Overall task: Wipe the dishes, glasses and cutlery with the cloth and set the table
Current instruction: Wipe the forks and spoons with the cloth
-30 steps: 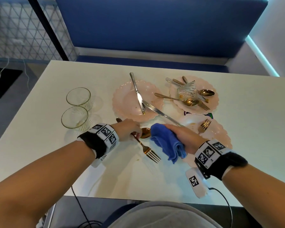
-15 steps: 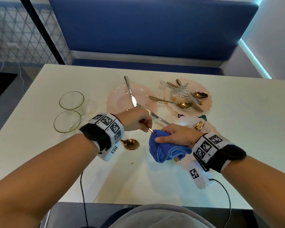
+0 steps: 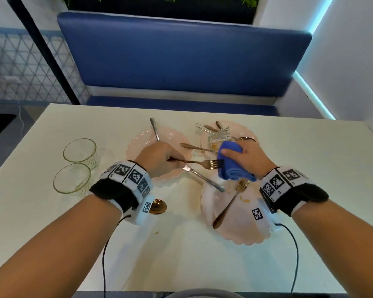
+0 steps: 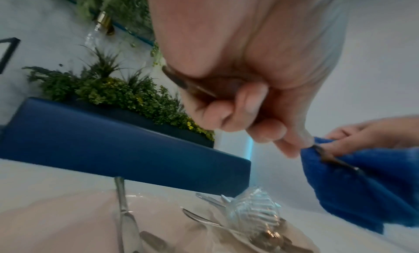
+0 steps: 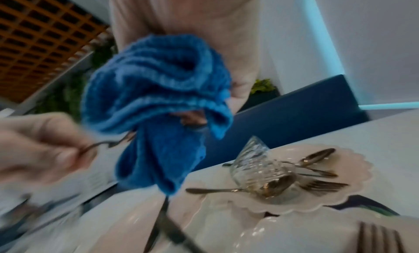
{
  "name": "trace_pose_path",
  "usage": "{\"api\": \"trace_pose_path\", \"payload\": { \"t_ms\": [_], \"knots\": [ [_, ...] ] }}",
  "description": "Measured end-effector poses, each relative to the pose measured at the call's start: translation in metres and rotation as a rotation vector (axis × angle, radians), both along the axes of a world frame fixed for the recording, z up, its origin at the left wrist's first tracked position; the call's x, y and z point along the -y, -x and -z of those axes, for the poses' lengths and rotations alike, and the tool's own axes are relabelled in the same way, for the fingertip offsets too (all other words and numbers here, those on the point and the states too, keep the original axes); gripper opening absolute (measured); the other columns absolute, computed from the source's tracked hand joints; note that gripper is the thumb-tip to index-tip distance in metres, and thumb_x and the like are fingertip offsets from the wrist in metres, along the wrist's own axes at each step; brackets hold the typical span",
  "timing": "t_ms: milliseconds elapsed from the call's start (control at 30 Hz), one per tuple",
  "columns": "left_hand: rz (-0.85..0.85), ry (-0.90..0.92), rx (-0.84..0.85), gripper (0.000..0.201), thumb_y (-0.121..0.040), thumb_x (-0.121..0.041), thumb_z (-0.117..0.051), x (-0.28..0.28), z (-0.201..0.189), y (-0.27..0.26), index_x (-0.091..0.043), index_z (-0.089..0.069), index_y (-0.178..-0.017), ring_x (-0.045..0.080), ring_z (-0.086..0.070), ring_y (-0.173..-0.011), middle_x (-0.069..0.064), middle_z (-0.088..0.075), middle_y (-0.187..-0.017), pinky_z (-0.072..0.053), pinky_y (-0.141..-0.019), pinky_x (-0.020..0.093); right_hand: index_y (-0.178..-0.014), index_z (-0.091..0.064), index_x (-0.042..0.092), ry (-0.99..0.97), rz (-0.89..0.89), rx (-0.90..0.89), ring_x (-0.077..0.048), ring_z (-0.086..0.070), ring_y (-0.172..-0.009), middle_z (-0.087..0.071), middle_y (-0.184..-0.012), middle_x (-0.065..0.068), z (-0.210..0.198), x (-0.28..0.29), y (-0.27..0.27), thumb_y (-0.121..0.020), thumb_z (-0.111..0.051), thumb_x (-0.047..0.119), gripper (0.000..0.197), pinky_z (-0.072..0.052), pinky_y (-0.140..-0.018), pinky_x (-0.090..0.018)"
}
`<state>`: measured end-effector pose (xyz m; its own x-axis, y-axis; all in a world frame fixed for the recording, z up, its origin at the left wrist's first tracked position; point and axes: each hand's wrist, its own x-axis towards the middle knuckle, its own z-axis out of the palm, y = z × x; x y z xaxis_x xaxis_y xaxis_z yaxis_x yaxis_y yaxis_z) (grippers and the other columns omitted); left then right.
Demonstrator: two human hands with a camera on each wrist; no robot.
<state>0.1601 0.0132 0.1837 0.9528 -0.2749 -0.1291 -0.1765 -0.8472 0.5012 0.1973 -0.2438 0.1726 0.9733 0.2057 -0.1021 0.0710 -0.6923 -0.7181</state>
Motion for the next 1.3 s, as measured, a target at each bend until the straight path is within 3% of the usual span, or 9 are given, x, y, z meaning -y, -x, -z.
{"api": "trace_pose_path", "payload": {
  "t_ms": [133, 333, 500, 600, 667, 800, 1000, 1167, 1300],
  "knots": [
    [-0.277, 0.155, 0.103, 0.016, -0.087, -0.027, -0.063, -0.011, -0.007, 0.003, -0.022, -0.076, -0.095, 0.003, -0.054, -0.066, -0.004, -0.07, -0.076, -0.034, -0.061, 0.012, -0.091, -0.062, -0.001, -0.358, 0.408, -0.125, -0.031, -0.059, -0.068, -0.064, -0.074, -0.014, -0.003, 0.042, -0.016, -0.095, -0.047, 0.039, 0.044, -0.051, -0.058, -0.036],
    [-0.304, 0.337, 0.151, 0.017, -0.085, -0.018, -0.059, 0.077, 0.003, 0.011, -0.012, -0.075, -0.081, 0.026, -0.058, -0.063, 0.009, -0.063, -0.063, -0.047, -0.063, 0.033, -0.113, -0.055, 0.01, -1.148, 0.267, -0.499, -0.019, -0.071, -0.082, -0.067, -0.1, -0.01, -0.003, -0.031, 0.009, -0.102, -0.028, 0.032, 0.037, -0.06, -0.066, -0.033],
    [-0.166, 0.515, -0.06, 0.028, -0.095, -0.016, -0.048, 0.099, 0.006, 0.036, -0.018, -0.059, -0.121, 0.007, -0.051, -0.044, 0.004, -0.059, -0.069, -0.041, -0.047, 0.013, -0.095, -0.06, 0.014, -0.948, 0.434, -0.19, -0.017, -0.068, -0.069, -0.07, -0.084, -0.006, -0.003, -0.029, -0.007, -0.093, -0.05, 0.042, 0.029, -0.057, -0.057, -0.033],
    [-0.199, 0.721, -0.436, 0.019, -0.101, -0.022, -0.035, 0.087, 0.006, 0.05, -0.016, -0.053, -0.101, 0.009, -0.049, -0.04, 0.002, -0.049, -0.067, -0.04, -0.038, 0.021, -0.079, -0.057, 0.024, -0.756, 0.56, -0.11, -0.028, -0.065, -0.083, -0.066, -0.091, -0.01, -0.002, -0.016, -0.022, -0.066, -0.056, 0.069, 0.048, -0.056, -0.08, -0.05],
    [-0.209, 0.805, -0.558, 0.029, -0.101, -0.031, -0.033, 0.084, 0.001, 0.053, -0.012, -0.052, -0.089, 0.012, -0.049, -0.043, 0.002, -0.053, -0.07, -0.039, -0.038, 0.02, -0.077, -0.056, 0.024, -0.751, 0.554, -0.1, -0.029, -0.067, -0.08, -0.068, -0.093, -0.014, -0.01, -0.02, -0.017, -0.07, -0.056, 0.068, 0.045, -0.057, -0.078, -0.05],
    [-0.243, 0.83, -0.527, 0.026, -0.101, -0.013, -0.033, 0.084, -0.011, 0.049, -0.011, -0.046, -0.078, 0.007, -0.034, -0.03, 0.002, -0.038, -0.058, -0.024, -0.034, 0.015, -0.103, -0.057, 0.006, -0.962, 0.468, -0.085, -0.02, -0.067, -0.065, -0.067, -0.086, -0.009, -0.027, -0.036, -0.006, -0.098, -0.046, 0.03, 0.026, -0.056, -0.047, -0.031],
    [-0.415, 0.843, -0.412, 0.031, -0.099, -0.011, -0.035, 0.075, -0.007, 0.047, -0.013, -0.047, -0.071, 0.004, -0.027, -0.028, -0.003, -0.034, -0.05, -0.021, -0.035, 0.013, -0.123, -0.05, -0.006, -0.978, 0.306, -0.157, 0.003, -0.062, -0.053, -0.058, -0.104, -0.016, -0.042, -0.053, 0.007, -0.102, -0.037, 0.025, 0.04, -0.047, -0.05, -0.007],
    [-0.586, 1.079, -0.316, 0.032, -0.092, 0.005, -0.032, 0.066, -0.012, 0.049, -0.01, -0.047, -0.069, 0.008, -0.036, -0.032, 0.005, -0.041, -0.054, -0.029, -0.036, 0.015, -0.11, -0.061, 0.009, -0.788, 0.103, -0.257, -0.025, -0.067, -0.088, -0.069, -0.099, -0.012, -0.028, -0.102, 0.035, -0.097, -0.045, 0.033, 0.032, -0.055, -0.081, -0.038],
    [-0.585, 1.029, -0.371, 0.03, -0.087, 0.006, -0.046, 0.029, -0.027, 0.046, -0.015, -0.055, -0.106, 0.014, -0.063, -0.076, 0.005, -0.064, -0.092, -0.051, -0.069, 0.03, -0.098, -0.06, 0.011, -0.581, -0.054, -0.15, -0.015, -0.064, -0.076, -0.069, -0.087, -0.005, -0.032, -0.1, 0.042, -0.097, -0.047, 0.028, 0.022, -0.053, -0.07, -0.023]
  ]
}}
